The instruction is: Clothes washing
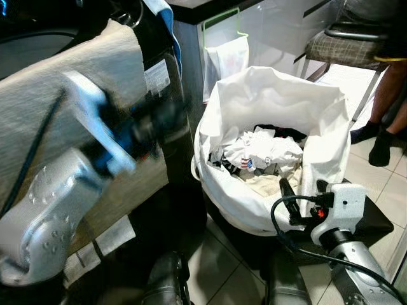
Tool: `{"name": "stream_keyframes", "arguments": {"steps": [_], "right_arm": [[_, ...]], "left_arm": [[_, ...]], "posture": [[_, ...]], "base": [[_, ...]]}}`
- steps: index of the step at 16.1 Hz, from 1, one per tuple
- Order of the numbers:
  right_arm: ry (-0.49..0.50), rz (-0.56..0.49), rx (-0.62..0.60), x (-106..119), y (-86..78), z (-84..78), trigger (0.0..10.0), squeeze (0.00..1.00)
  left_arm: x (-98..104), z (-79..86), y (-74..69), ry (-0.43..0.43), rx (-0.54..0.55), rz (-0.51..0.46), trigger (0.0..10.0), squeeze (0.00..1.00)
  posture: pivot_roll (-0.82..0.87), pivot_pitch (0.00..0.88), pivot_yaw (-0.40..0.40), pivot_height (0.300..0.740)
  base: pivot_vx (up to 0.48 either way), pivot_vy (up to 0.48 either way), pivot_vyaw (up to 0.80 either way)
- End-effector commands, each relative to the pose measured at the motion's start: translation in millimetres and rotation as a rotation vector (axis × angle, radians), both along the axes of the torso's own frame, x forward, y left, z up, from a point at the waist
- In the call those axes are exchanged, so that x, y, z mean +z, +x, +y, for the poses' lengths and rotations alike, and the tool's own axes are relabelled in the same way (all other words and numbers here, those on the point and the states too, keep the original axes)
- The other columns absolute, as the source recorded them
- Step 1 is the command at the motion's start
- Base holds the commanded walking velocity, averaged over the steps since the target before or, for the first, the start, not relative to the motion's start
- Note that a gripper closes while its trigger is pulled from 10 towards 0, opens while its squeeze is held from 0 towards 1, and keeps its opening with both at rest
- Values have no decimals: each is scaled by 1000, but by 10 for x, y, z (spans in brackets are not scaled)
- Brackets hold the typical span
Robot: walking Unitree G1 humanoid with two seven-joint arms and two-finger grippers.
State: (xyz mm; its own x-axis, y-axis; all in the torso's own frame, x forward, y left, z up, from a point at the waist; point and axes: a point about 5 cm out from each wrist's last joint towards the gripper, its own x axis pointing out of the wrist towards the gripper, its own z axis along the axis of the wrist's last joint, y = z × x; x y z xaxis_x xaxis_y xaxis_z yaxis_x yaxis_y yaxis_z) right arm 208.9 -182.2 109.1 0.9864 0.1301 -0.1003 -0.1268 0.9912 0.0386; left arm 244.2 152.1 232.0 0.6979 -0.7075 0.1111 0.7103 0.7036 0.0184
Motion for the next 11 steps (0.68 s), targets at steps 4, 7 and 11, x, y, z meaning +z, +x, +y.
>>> {"name": "stream_keyframes", "arguments": {"steps": [4, 7, 11], "right_arm": [[74, -182, 5, 268, 69, 51, 10000, 0], [233, -358, -89, 702, 212, -131, 10000, 0], [159, -249, -179, 730, 513, -489, 10000, 0]], "left_arm": [[-527, -94, -112, 231, 35, 60, 10000, 0], [-867, -62, -142, 216, 172, 132, 10000, 0], [-920, -2, -205, 218, 174, 145, 10000, 0]], "posture": [[-30, 0, 130, 595], [-39, 0, 127, 595], [-28, 8, 113, 595]], "base": [[0, 0, 0], [0, 0, 0], [0, 0, 0]]}}
